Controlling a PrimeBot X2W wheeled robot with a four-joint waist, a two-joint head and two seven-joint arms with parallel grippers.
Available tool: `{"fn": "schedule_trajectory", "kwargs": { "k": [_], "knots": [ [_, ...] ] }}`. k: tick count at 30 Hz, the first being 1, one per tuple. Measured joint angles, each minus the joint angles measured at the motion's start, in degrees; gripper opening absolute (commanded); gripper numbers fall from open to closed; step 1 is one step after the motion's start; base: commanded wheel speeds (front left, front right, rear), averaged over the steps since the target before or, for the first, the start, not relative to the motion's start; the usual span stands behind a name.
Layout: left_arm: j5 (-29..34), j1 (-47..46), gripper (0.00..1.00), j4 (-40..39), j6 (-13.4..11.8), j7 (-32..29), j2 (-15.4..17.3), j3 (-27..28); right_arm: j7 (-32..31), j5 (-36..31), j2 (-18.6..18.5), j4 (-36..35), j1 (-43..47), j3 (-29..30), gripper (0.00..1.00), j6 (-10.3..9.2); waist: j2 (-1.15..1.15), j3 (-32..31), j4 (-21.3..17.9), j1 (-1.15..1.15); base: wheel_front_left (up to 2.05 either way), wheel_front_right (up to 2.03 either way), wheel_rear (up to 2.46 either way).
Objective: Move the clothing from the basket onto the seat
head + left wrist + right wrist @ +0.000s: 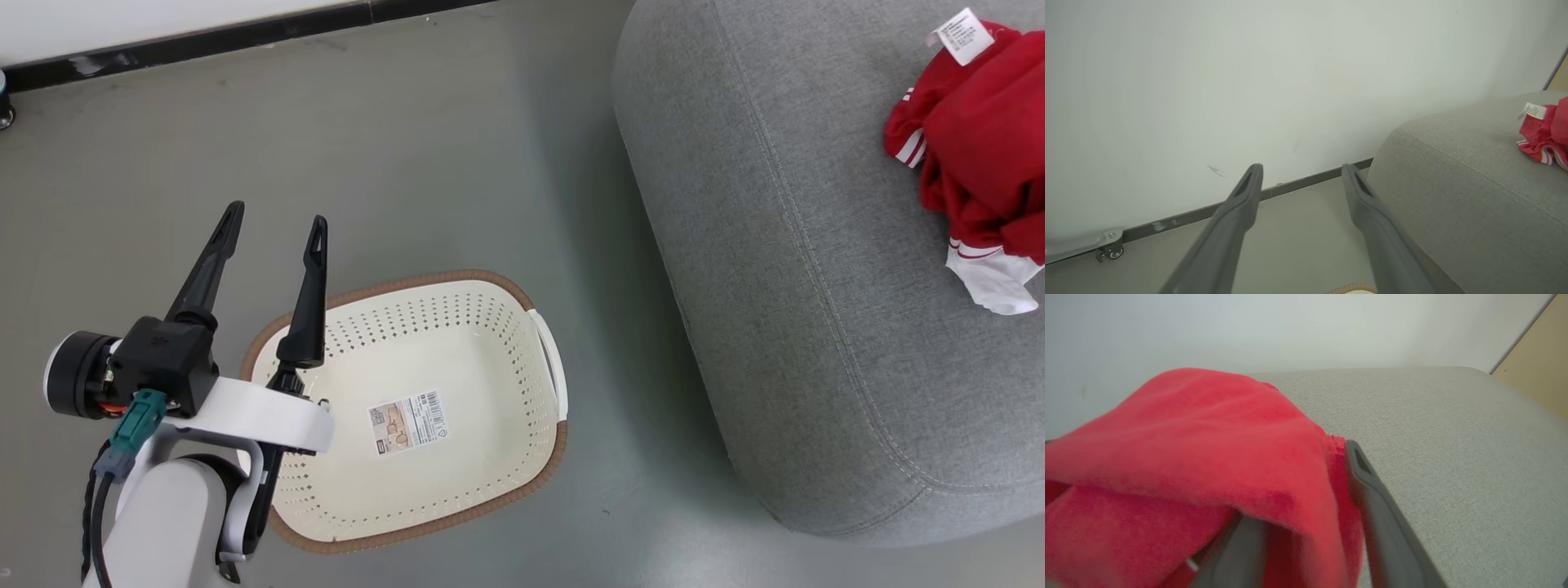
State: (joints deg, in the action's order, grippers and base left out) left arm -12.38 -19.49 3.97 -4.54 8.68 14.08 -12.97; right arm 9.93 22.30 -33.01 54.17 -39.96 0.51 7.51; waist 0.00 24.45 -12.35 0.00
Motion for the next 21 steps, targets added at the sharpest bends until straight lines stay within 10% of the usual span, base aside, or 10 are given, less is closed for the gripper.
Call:
{"fn": "schedule_trajectory", "kwargs": {
  "k": [21],
  "knots": [
    [-0.6, 0.1, 1.00, 1.8, -0.6, 1.5, -1.2, 0.5, 3.3, 3.0, 0.3, -0.4, 4.5, 0.4, 1.00, 0.00, 0.00, -2.1, -2.1, 0.00, 0.00, 0.00, 0.00]
  ]
}}
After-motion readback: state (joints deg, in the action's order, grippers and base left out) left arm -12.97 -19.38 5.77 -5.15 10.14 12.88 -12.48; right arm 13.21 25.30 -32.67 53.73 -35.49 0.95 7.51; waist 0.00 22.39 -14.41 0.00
